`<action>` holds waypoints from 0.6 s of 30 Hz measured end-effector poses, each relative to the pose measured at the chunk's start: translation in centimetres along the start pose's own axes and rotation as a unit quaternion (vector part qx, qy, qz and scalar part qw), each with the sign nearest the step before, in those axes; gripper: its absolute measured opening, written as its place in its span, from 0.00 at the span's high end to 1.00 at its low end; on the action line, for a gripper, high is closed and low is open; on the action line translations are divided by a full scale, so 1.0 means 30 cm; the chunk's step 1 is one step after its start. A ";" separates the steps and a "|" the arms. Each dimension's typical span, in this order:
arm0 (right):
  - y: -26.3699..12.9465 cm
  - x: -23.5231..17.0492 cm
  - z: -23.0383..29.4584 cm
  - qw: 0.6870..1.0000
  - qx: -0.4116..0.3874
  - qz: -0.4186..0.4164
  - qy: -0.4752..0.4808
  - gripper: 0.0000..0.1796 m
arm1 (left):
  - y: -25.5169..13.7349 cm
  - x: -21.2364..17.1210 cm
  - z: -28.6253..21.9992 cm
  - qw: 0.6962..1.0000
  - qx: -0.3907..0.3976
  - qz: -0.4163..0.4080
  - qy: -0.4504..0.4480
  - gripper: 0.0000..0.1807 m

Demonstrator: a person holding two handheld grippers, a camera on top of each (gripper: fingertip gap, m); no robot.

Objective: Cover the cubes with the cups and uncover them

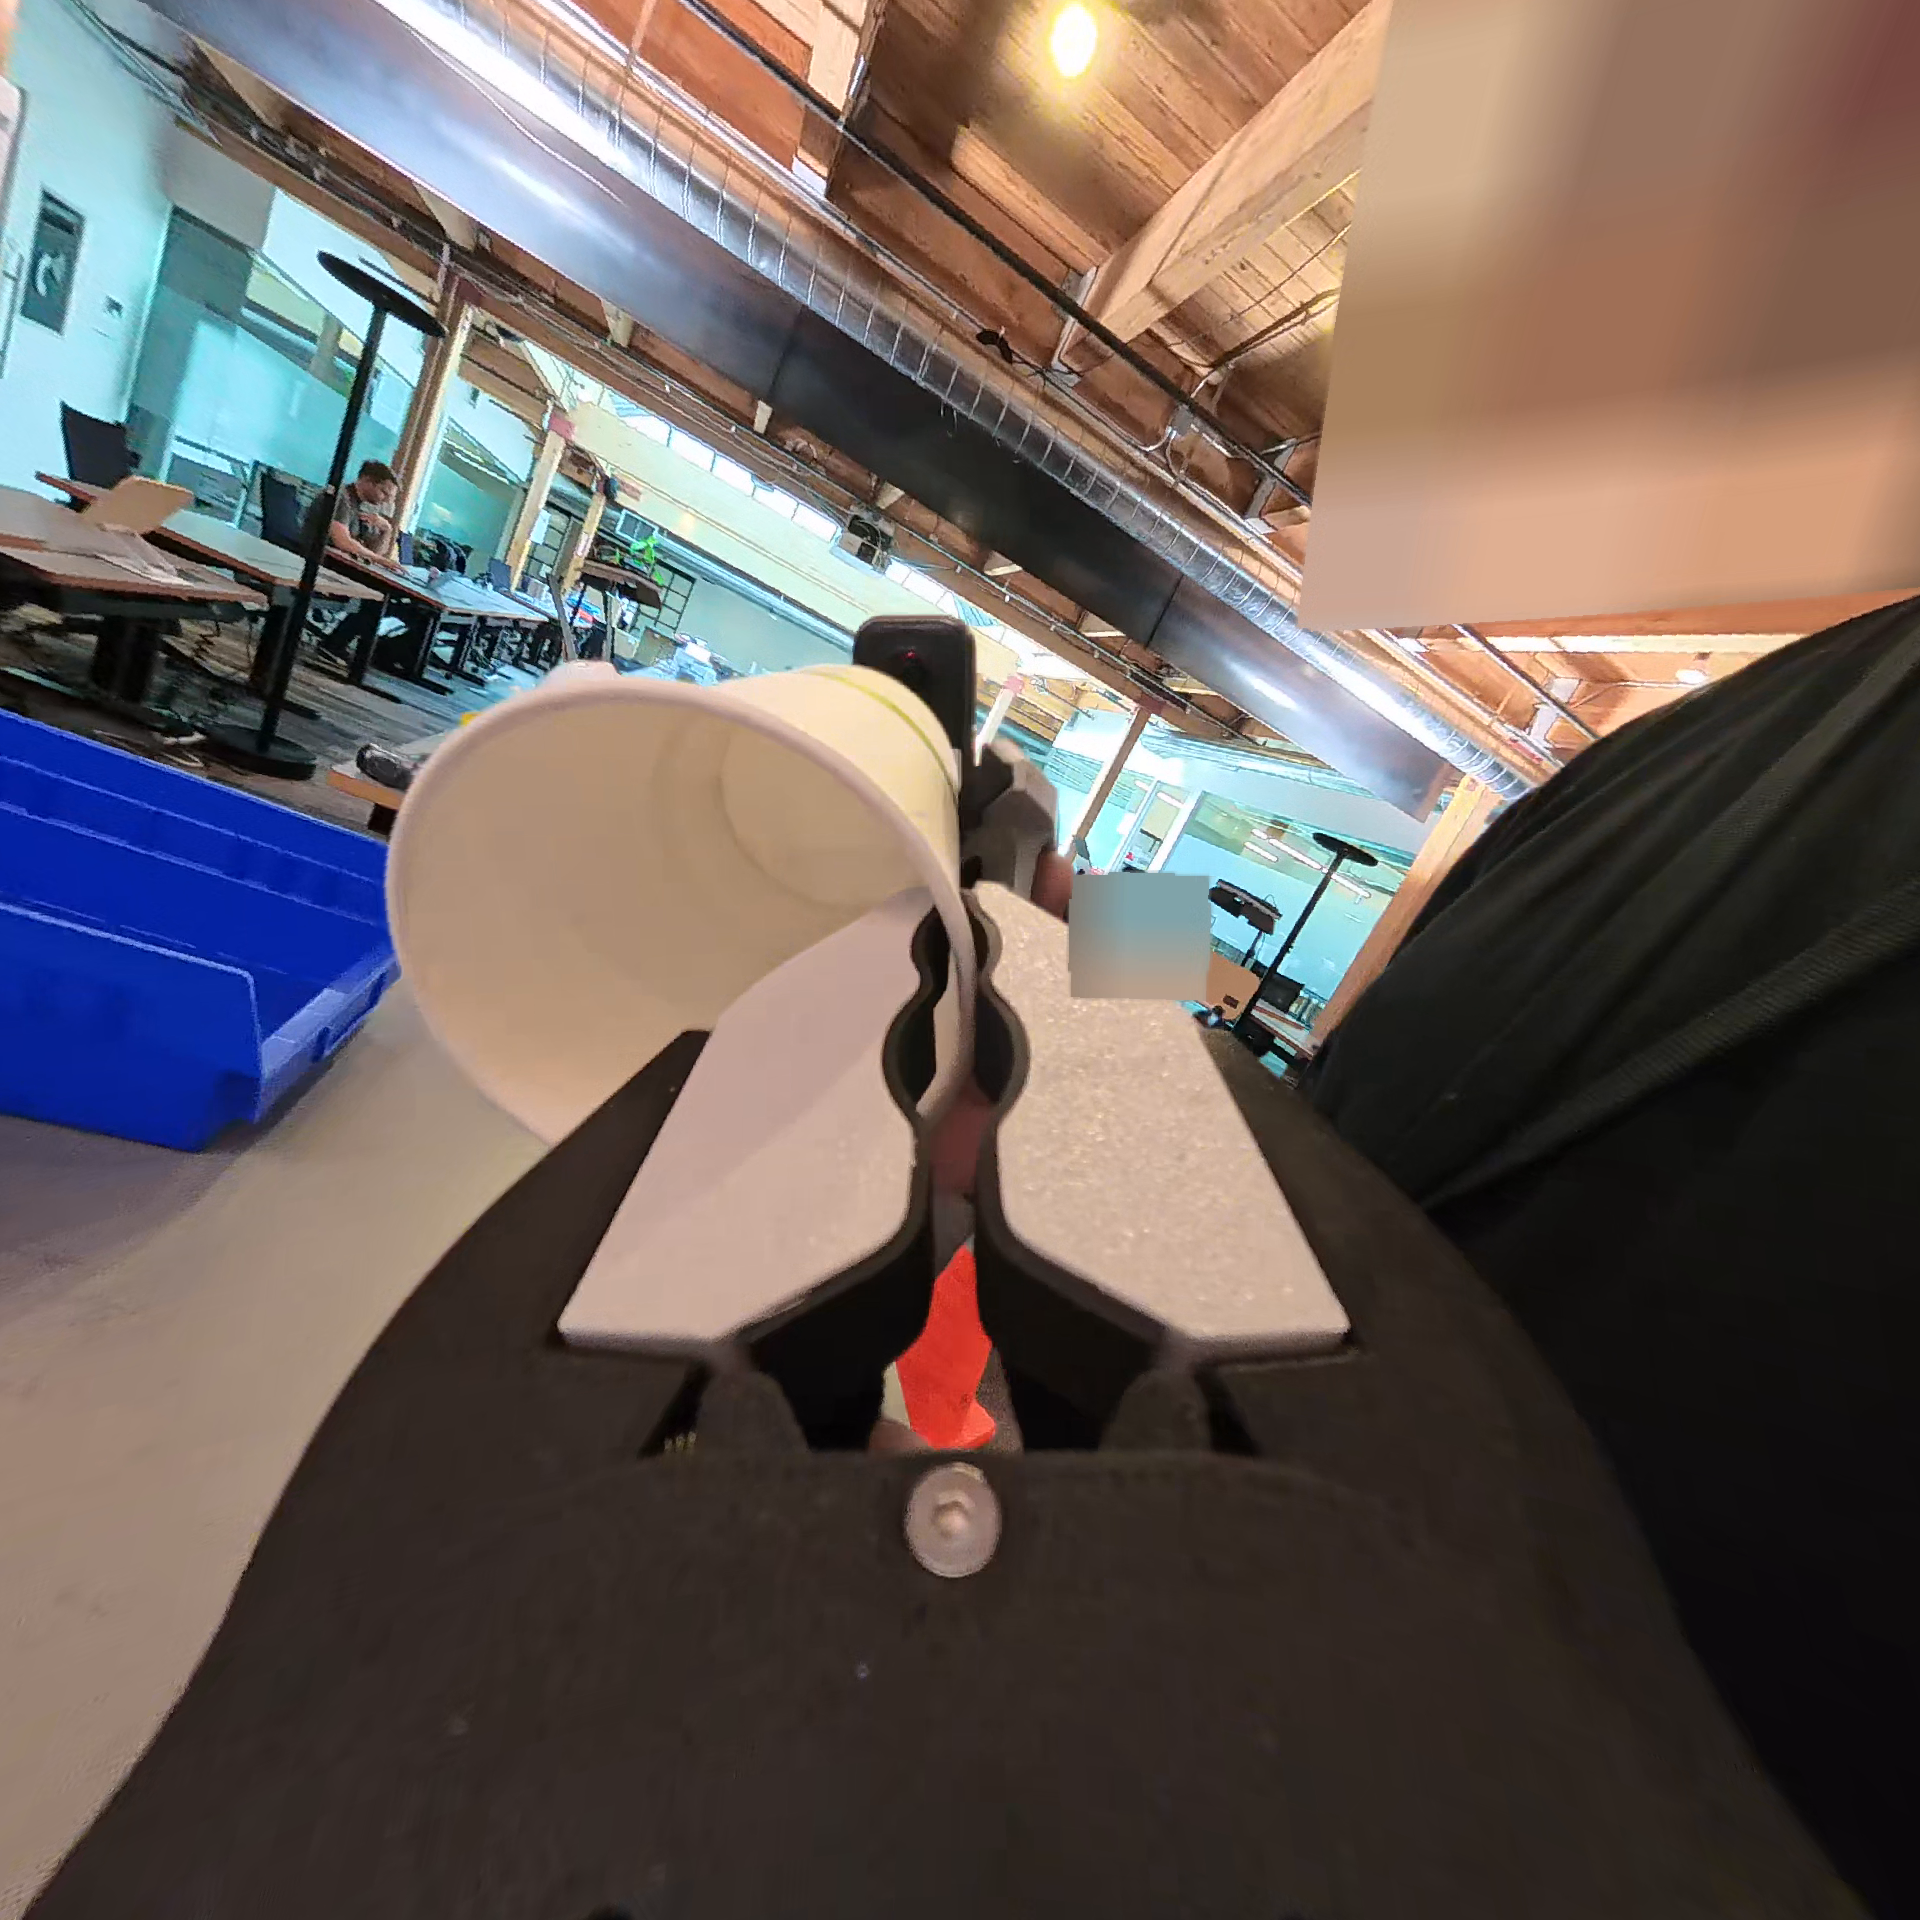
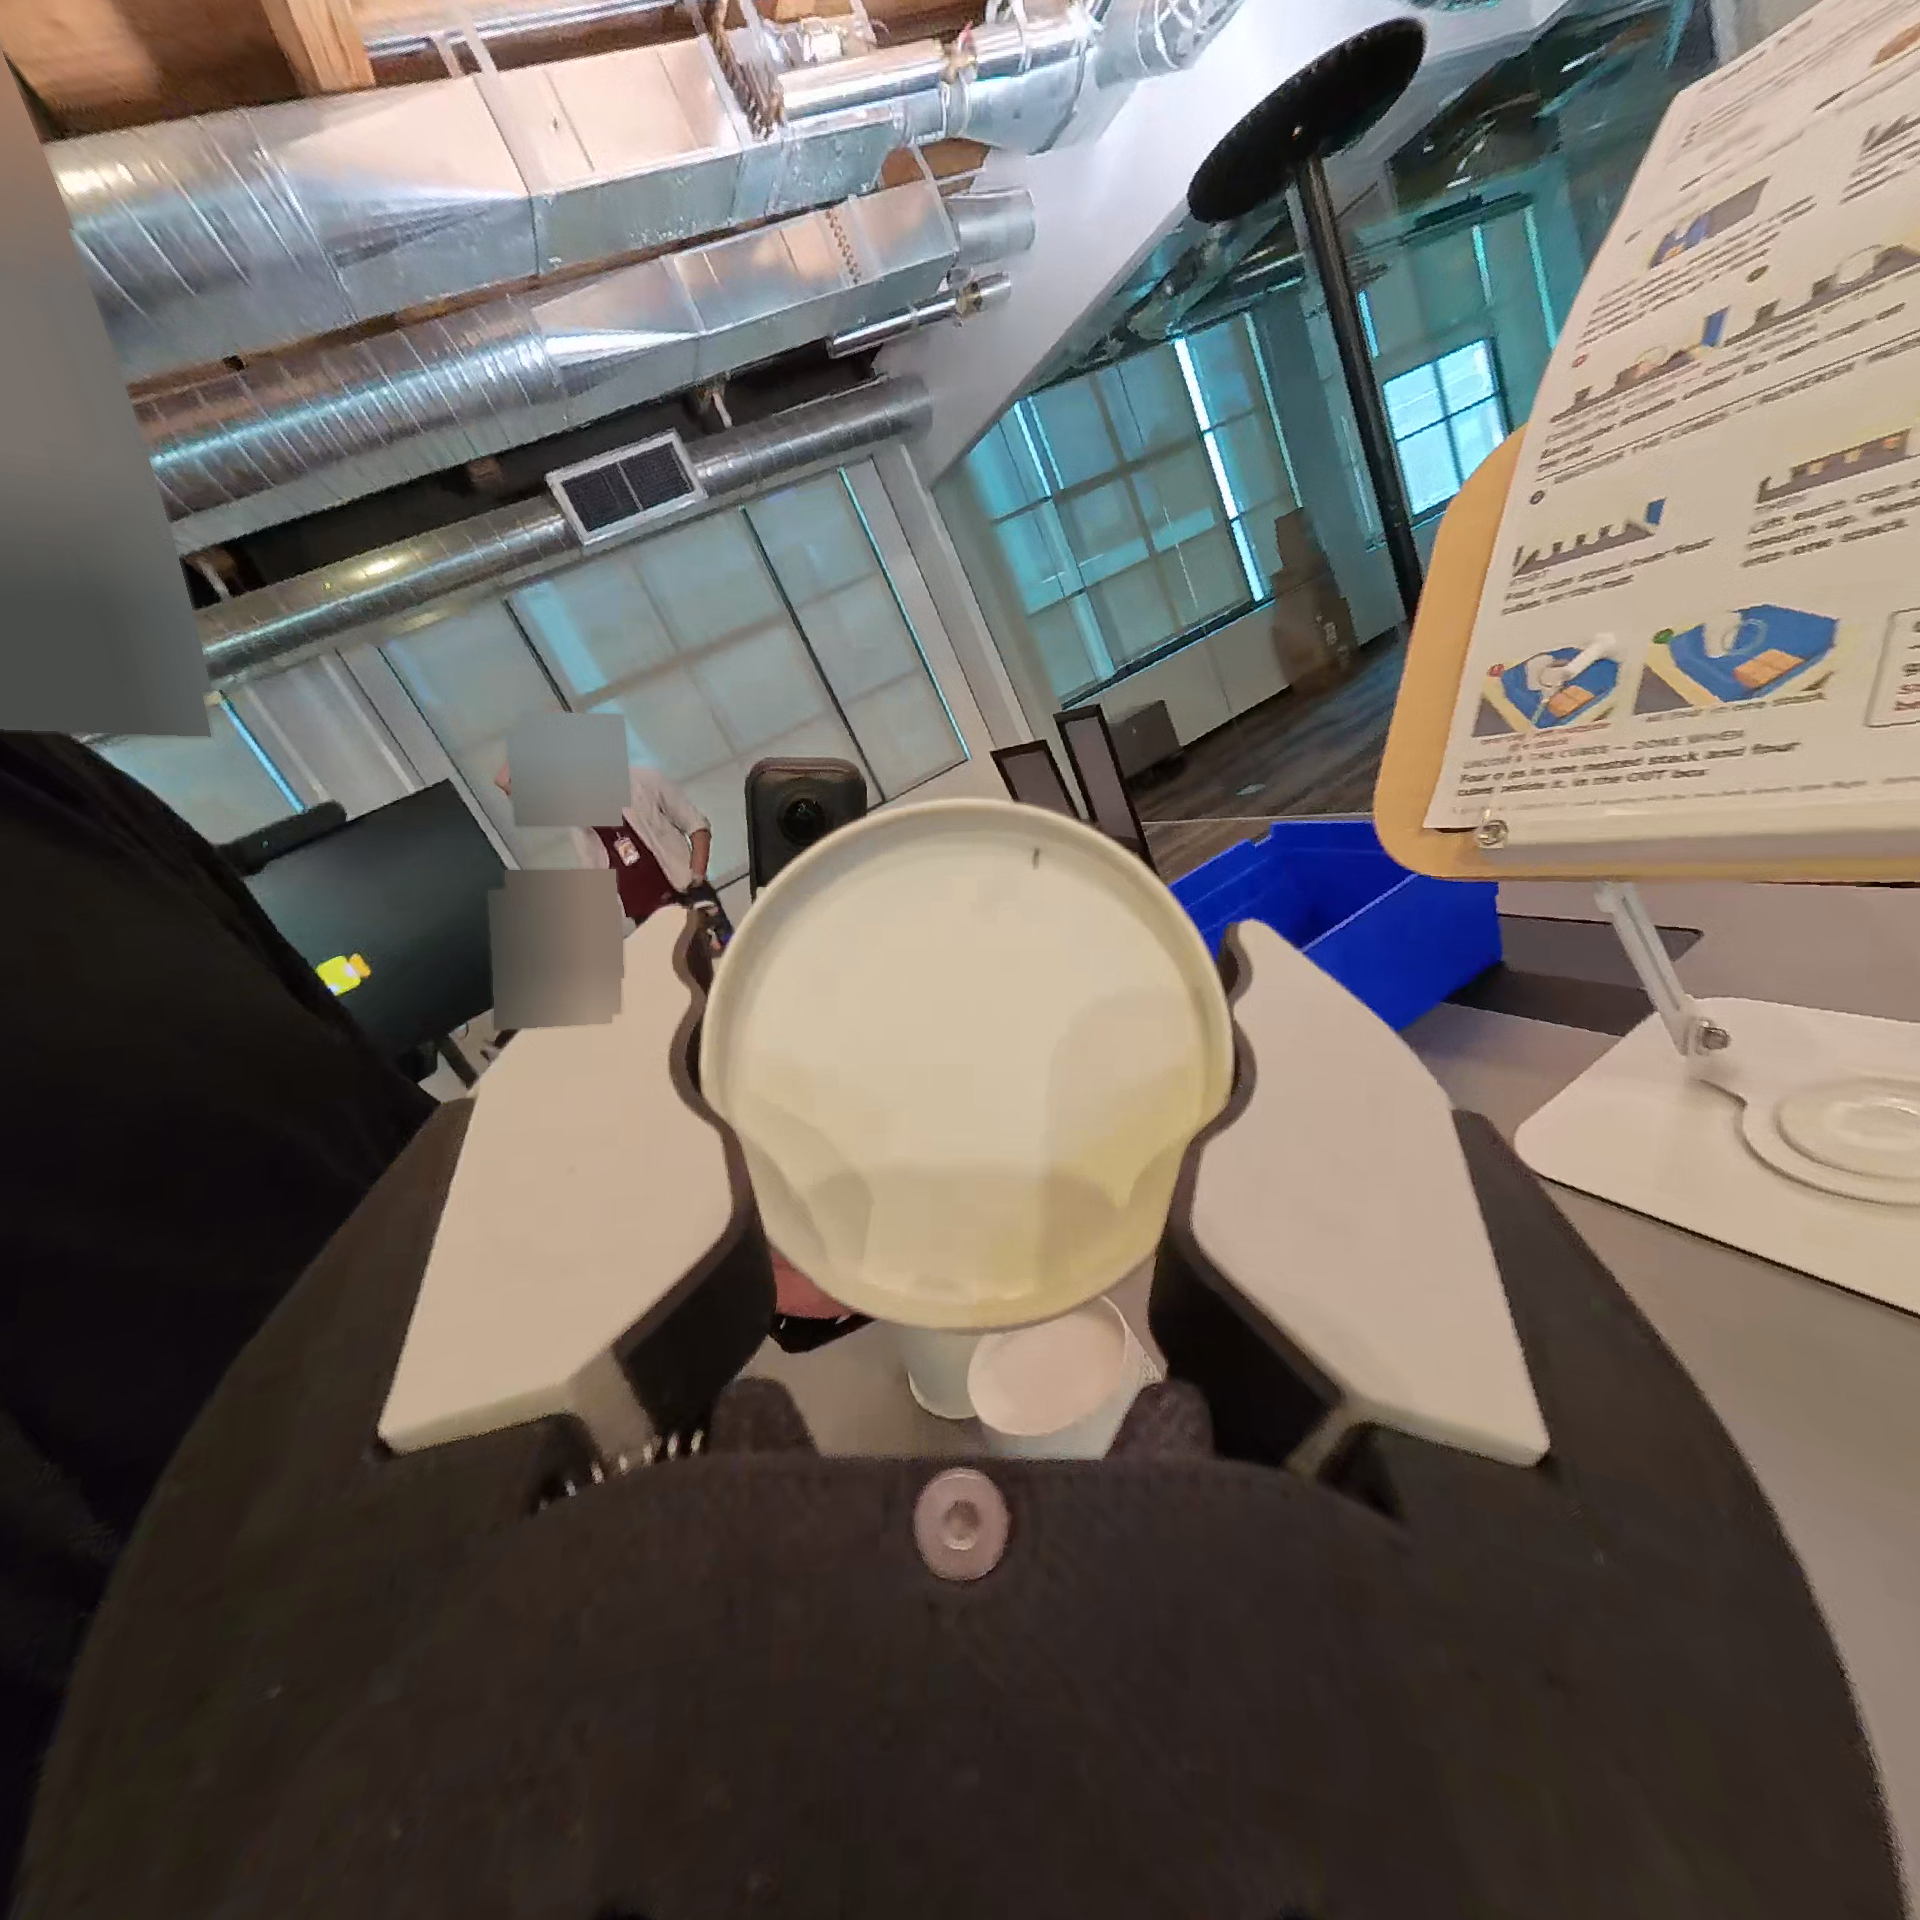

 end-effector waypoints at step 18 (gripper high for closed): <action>-0.537 0.020 -0.272 0.851 -0.274 0.432 -0.117 0.49 | -0.015 0.032 0.105 0.985 0.124 0.078 0.087 1.00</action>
Point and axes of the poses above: each gripper's, where its closed fingertips meet, y out along the fingers, x out of its top, z = x × y across the jaws, the point moved 7 cm from there along -y, back along the fingers, and after that the axes turned 7 degrees about -y, right-handed, at the moved point
